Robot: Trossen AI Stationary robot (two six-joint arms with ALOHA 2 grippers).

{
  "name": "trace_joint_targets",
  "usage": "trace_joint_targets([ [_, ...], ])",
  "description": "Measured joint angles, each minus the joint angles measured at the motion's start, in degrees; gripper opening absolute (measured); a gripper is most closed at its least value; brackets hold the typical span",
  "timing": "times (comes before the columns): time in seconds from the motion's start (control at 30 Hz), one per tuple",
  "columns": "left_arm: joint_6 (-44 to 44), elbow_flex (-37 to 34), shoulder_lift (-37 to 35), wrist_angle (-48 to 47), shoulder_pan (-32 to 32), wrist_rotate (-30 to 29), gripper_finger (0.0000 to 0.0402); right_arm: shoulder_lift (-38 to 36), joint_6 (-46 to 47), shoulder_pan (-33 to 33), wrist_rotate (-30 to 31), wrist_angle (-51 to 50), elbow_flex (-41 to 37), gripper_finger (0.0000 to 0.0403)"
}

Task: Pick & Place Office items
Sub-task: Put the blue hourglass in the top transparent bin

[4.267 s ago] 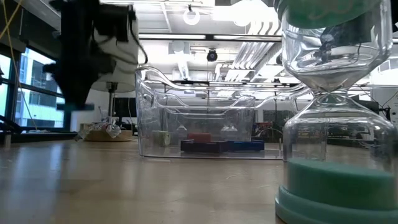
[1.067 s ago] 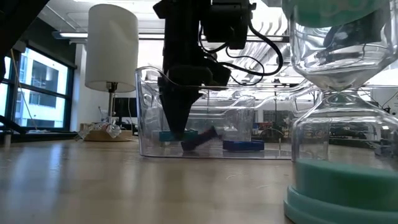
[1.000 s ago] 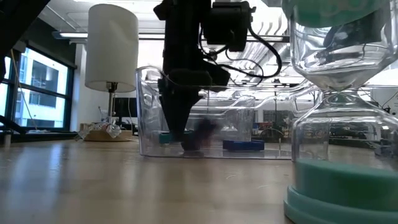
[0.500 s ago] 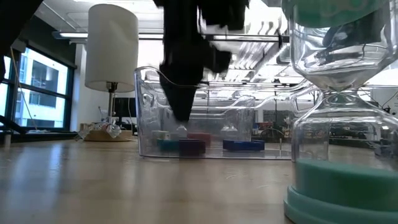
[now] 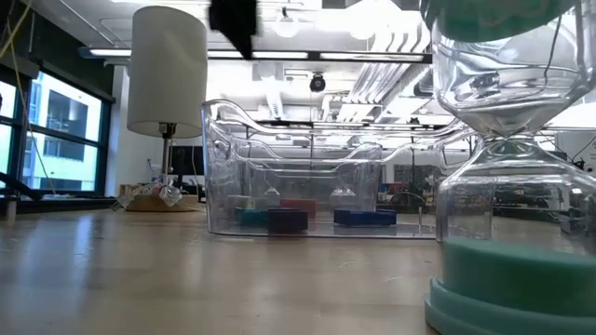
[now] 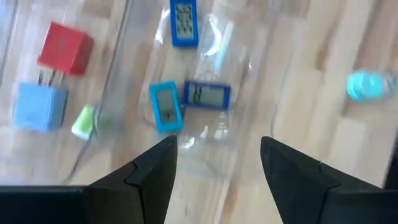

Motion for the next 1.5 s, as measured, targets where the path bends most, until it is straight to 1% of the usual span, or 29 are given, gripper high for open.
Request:
trace_joint_targets([
  [0.1,-2.5,-0.1,-1.5,-6.1,-3.0,-2.8,0.0223,-3.7,1.3,-0.4,-9.6,0.0,0.9,0.0354],
  [0.2,-6.3,-0.4,-2.1,-11.7,-6.6,-6.8,0.0223,-7.6,5.3,-0.3,-18.4,-0.1,1.0,0.0354],
  [0.27,-8.6,-0.5,-2.2,-13.9,-9.3,-8.8,0.0223,-9.6,7.7,-0.2,-22.5,-0.1,1.0,0.0354],
  [0.33,-9.9,-0.6,-2.2,-14.8,-12.3,-10.0,0.0223,-11.1,9.3,0.2,-24.5,-0.1,1.0,0.0354],
  [0.47,-11.2,-1.0,-2.2,-13.6,-17.3,-11.0,0.0223,-12.3,11.3,3.2,-24.7,1.5,1.0,0.0354],
  [0.53,-12.0,-1.0,-2.2,-13.5,-19.6,-13.2,0.0223,-12.0,10.4,4.8,-26.0,4.4,1.0,0.0354],
  [0.63,-13.3,-1.0,-2.2,-13.5,-22.2,-15.1,0.0223,-12.1,8.9,6.4,-26.2,8.7,1.0,0.0354],
  [0.73,-14.7,-1.0,-2.2,-13.4,-23.5,-15.1,0.0223,-12.1,6.7,7.9,-25.8,13.7,1.0,0.0354],
  [0.83,-15.5,-1.0,-2.2,-13.5,-23.5,-15.1,0.0223,-11.9,3.8,8.8,-25.8,18.1,1.0,0.0354],
  [0.9,-15.7,-1.0,-2.2,-13.5,-23.0,-14.8,0.0223,-11.4,3.5,8.9,-25.9,18.3,1.0,0.0354],
  [0.97,-15.7,-1.0,-2.2,-13.5,-22.5,-14.8,0.0223,-10.7,4.7,8.8,-25.9,16.3,1.0,0.0354],
  [1.03,-15.7,-1.0,-2.2,-13.5,-21.8,-14.6,0.0223,-10.2,8.4,7.9,-25.8,13.4,1.0,0.0354],
  [1.27,-15.7,-1.0,-2.2,-13.5,-20.0,-14.6,0.0223,-9.8,28.1,3.8,-26.2,-5.2,1.0,0.0354],
  [1.37,-15.6,-1.0,-2.2,-13.5,-19.6,-14.6,0.0223,-9.8,34.9,1.9,-28.7,-12.1,0.9,0.0354],
  [1.43,-15.4,-1.0,-2.2,-13.5,-19.5,-14.5,0.0223,-9.7,36.4,0.7,-30.4,-15.1,0.9,0.0354],
  [1.5,-15.4,-1.2,-2.2,-13.4,-19.5,-14.5,0.0223,-9.5,35.8,-0.5,-30.6,-15.8,0.9,0.0354],
])
